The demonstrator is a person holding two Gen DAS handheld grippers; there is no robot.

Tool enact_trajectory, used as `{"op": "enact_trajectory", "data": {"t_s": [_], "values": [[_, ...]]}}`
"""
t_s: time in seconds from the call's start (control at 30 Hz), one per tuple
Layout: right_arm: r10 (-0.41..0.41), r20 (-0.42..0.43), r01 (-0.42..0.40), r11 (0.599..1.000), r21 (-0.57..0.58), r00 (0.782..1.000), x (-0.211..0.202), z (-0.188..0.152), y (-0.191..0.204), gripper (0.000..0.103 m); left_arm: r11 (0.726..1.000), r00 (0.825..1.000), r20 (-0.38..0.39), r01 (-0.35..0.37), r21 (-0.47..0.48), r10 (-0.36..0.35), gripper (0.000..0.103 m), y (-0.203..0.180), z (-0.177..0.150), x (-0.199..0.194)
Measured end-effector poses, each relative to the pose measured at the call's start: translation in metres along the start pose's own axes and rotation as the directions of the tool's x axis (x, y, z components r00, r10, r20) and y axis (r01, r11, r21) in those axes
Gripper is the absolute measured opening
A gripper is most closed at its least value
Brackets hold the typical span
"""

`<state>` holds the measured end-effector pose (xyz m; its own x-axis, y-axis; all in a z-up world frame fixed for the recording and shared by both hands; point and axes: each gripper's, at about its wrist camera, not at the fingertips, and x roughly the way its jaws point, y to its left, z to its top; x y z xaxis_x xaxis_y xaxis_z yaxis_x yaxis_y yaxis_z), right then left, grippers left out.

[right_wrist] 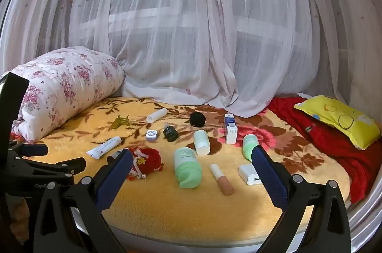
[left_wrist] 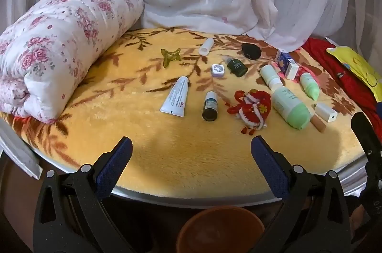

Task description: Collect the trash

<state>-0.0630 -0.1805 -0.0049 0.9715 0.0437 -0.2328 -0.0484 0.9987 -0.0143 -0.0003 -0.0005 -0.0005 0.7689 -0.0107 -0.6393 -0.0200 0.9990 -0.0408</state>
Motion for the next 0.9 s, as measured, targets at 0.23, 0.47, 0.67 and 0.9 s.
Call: {"op": "enact_trajectory", "data": {"t_s": [0.23,0.47,0.67,0.9], "values": [[0.000,-0.002,0.000,1.000,-0.009,1.000,0.0000,-0.0001,0.0006,0.098,1.000,1.000,-0.009,-0.010,-0.014,0.010,0.097,0.0038,0.0001,0.0003],[-0.001,-0.005,0.001,1.000,-0.013,1.000,0.0010,-0.0001,0.0027,0.098,1.000,1.000,-0.004,-0.015,-0.013,0.015,0.097,-0.0004,-0.0047,0.0038],[-0.001,-0.008,0.001,1.000,-0.010,1.000,0.0029,-0.0014,0.0053,0.098,1.000,1.000,-0.007,-0.014,-0.020,0.014,0.097,0.0043,-0.0035,0.0025],[0.000,-0.012,0.000,1.000,-0.008,1.000,0.0029,-0.0012,0.0021,0.098,1.000,1.000,-0.011,-0.014,-0.020,0.014,0.097,0.0064,-0.0033,0.0034]]}}
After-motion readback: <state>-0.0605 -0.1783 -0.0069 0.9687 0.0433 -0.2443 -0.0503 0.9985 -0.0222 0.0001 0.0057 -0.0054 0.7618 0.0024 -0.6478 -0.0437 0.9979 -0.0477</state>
